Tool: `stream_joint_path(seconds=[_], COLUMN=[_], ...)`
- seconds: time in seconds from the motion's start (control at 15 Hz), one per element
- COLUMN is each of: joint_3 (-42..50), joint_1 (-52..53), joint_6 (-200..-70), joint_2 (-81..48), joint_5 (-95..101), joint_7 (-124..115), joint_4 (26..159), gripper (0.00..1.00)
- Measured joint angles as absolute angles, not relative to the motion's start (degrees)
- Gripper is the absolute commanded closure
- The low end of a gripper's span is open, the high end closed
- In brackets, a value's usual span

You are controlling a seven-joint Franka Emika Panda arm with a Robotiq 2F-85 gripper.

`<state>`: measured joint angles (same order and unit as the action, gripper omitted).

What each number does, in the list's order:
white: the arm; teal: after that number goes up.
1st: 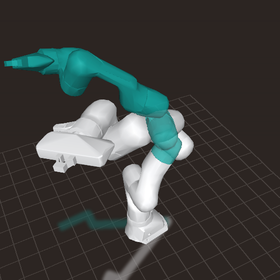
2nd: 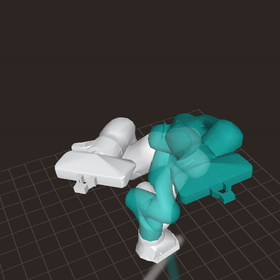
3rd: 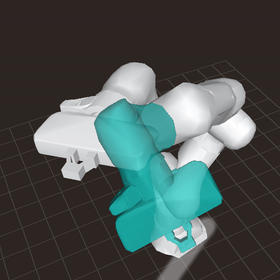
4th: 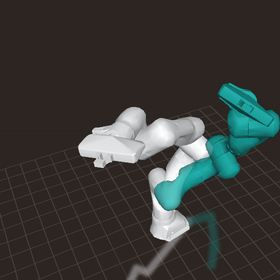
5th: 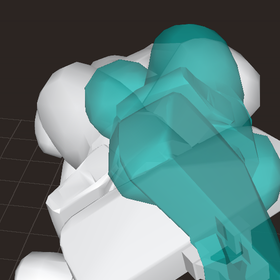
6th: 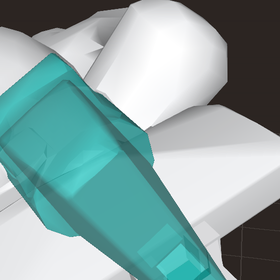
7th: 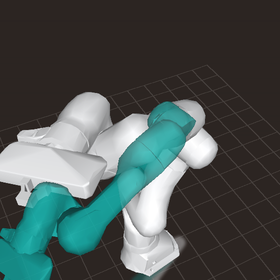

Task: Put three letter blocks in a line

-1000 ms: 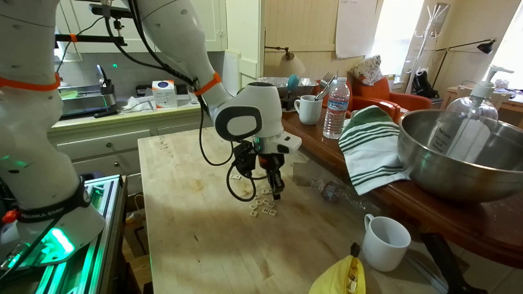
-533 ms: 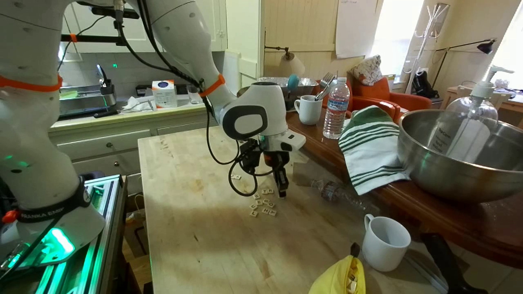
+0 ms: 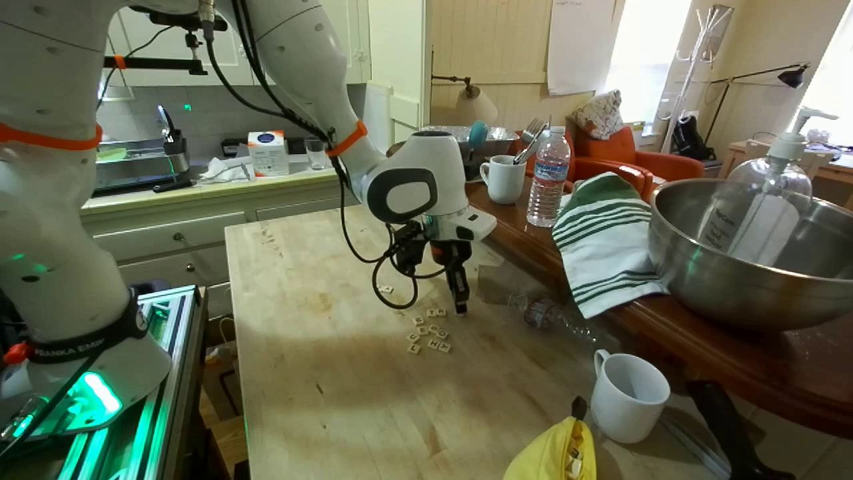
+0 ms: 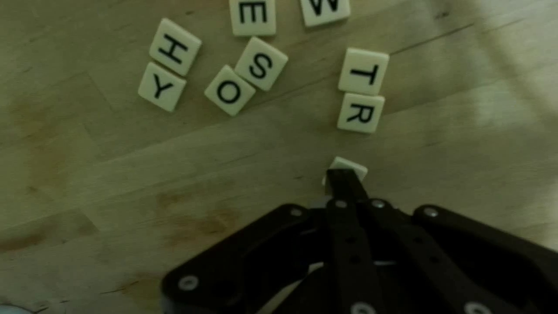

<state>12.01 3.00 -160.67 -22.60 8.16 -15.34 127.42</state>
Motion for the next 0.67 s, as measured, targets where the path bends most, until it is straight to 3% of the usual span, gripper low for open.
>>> stream_joint_path(seconds=[0.67], joint_3=[10.65], joint_1=[4.03], joint_6=[-157.88], joint_2=[-20.89], joint_5=[8.14], joint_7=[-13.99], joint_4=[128.95], gripper=[1.0])
